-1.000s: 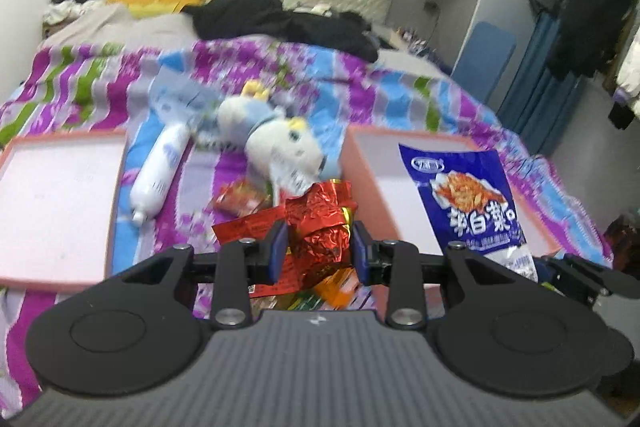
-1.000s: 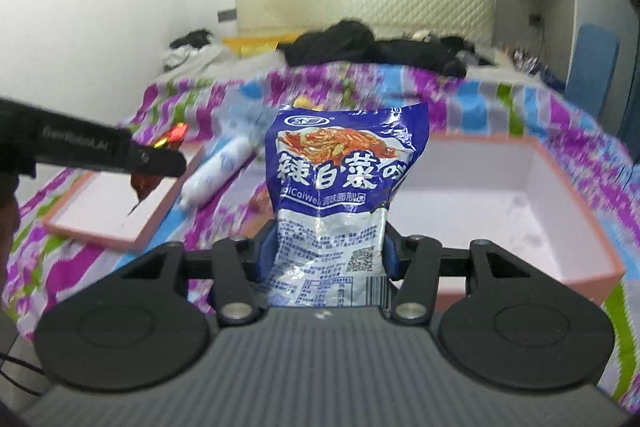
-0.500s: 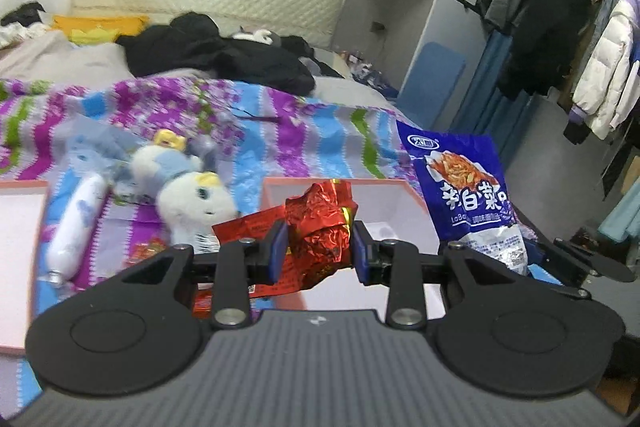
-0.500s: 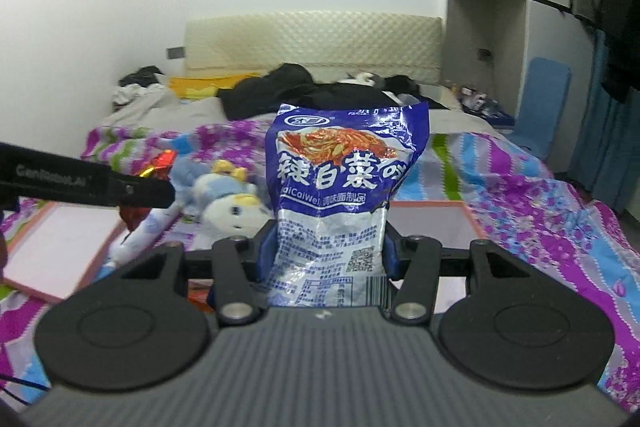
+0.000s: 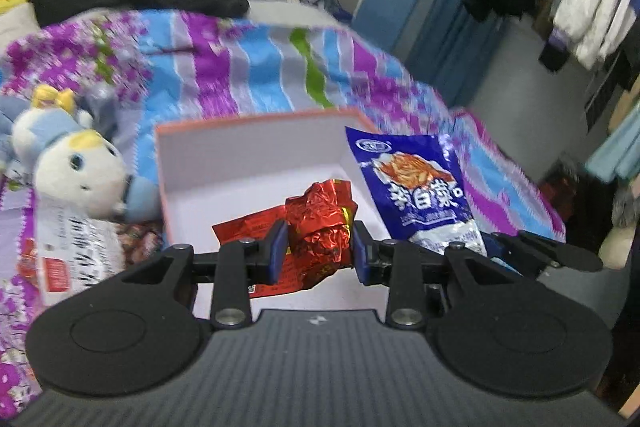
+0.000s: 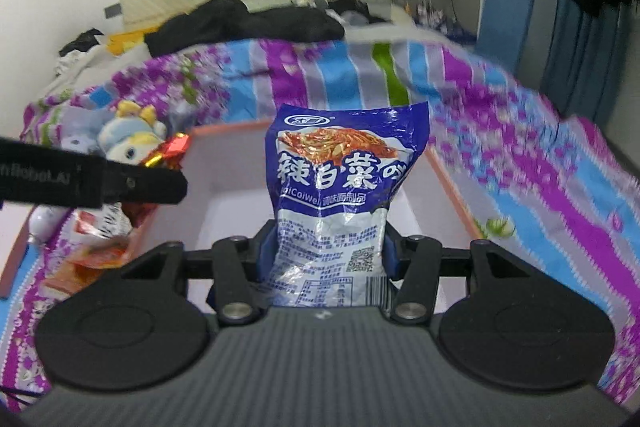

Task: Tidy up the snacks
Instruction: 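Carry both snacks over the pink shoebox and open both grippers, then withdraw both grippers from the shoebox back toward the snack pile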

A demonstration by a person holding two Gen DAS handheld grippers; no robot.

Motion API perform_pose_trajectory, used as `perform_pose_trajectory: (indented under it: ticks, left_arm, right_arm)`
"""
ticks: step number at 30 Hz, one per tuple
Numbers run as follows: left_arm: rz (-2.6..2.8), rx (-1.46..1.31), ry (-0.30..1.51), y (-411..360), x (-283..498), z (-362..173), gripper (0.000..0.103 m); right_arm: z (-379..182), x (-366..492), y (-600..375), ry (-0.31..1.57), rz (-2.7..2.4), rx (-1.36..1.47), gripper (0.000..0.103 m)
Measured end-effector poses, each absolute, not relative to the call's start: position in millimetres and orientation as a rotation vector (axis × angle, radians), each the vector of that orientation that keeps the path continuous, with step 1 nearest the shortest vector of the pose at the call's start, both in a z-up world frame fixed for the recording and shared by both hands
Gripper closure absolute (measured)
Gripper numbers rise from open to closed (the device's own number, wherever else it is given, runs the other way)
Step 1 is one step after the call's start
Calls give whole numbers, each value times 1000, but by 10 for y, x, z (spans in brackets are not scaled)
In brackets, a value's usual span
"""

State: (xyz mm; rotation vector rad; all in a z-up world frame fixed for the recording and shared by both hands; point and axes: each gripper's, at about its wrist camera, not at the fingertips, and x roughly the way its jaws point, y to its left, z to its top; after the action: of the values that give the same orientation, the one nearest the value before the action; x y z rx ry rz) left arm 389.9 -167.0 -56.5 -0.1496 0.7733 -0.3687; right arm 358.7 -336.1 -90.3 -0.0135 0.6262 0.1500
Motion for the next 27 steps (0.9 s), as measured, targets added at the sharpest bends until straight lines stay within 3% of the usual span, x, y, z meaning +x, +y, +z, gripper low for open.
perform_pose_trajectory:
  ticks: [7, 10, 12, 15, 27]
  left_arm:
    - [-385, -132, 841, -1810, 4199, -909, 63]
    - [-372, -129, 846, -1826, 4215, -940, 52]
    - [-370, -126, 839, -1808, 4174, -919, 43]
    - [-368, -125, 819, -1768, 4079, -824, 40]
    - [-358, -139, 693, -1469, 3322, -108, 39]
  right_arm:
    - [-1225, 3753, -3461, 717, 135, 20, 49]
    - [-1280, 3767, -3482, 738, 136, 30, 46]
    - [-1278, 3761, -3493, 741, 129, 44, 37]
    - [-1219, 3703, -3529, 725, 109, 80, 24]
    - [-541, 3211, -3348, 596, 125, 55, 24]
